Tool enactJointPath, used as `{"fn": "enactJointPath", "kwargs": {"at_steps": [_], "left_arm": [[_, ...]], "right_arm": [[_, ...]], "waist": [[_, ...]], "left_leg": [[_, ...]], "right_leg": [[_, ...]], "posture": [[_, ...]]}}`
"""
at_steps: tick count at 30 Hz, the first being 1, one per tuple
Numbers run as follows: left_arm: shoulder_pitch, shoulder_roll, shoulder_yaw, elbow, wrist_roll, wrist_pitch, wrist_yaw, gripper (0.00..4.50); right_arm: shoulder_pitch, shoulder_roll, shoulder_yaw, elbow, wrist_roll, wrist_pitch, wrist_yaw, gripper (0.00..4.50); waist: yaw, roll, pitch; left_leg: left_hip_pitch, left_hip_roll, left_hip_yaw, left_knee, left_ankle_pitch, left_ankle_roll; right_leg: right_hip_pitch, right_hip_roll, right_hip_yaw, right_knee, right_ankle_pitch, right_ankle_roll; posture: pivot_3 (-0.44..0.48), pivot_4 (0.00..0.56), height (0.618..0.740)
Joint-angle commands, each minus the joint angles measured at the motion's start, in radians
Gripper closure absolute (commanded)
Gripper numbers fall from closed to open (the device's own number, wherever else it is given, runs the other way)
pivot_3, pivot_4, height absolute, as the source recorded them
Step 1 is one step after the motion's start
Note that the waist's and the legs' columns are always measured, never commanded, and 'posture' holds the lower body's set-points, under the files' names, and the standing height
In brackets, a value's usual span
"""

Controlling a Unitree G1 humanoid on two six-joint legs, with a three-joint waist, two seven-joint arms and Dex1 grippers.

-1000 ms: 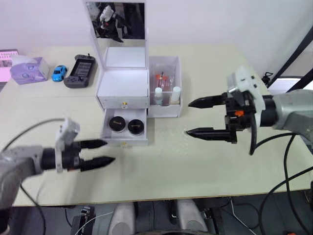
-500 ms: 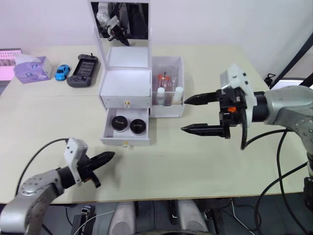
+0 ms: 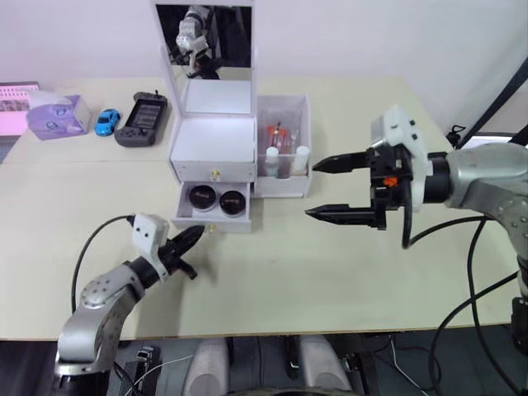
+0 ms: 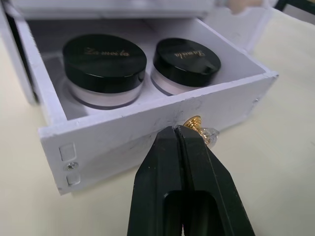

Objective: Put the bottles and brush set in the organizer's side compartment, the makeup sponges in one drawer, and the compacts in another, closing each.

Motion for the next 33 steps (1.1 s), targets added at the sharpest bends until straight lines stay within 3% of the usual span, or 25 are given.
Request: {"fn": "enactJointPath", "kwargs": {"at_steps": [1,15,27,33], "left_arm": [[-0.055,-0.001,-0.017,0.021,0.014,-0.031,0.009,4.49],[-0.299,-0.016,-0.091,0.268,0.095,-0.128,0.003,4.49],[-0.396,-0.046,-0.078,0.376,0.131,-0.178,0.071,4.49],[-0.405,-0.040,-0.089,0.396,0.132,-0.188,0.047,4.49]], "right_arm": [[-0.023,-0.007,-0.041,-0.027,0.007,0.002,-0.014,0.00],[-0.021,-0.011,-0.062,-0.045,0.018,0.019,-0.055,0.00],[-0.003,-0.016,-0.095,-0.071,0.041,0.047,-0.090,0.00],[0.004,-0.017,-0.099,-0.076,0.047,0.048,-0.100,0.00]], "waist": [[-0.001,0.000,0.000],[0.001,0.000,0.000],[0.004,0.000,0.000],[0.004,0.000,0.000]], "left_leg": [[0.000,0.000,0.000,0.000,0.000,0.000],[0.000,0.000,-0.001,-0.001,0.000,0.000],[0.000,0.000,-0.001,-0.001,0.000,0.000],[0.000,0.000,-0.001,0.000,0.000,0.000]], "right_leg": [[0.000,0.000,0.000,0.000,0.000,0.000],[0.000,0.000,0.000,0.000,0.000,0.000],[0.000,0.000,0.000,0.000,0.000,0.000],[0.000,0.000,0.000,0.001,0.000,0.000]], "posture": [[0.000,0.150,0.740],[0.000,0.150,0.740],[0.000,0.150,0.740],[0.000,0.150,0.740]]}}
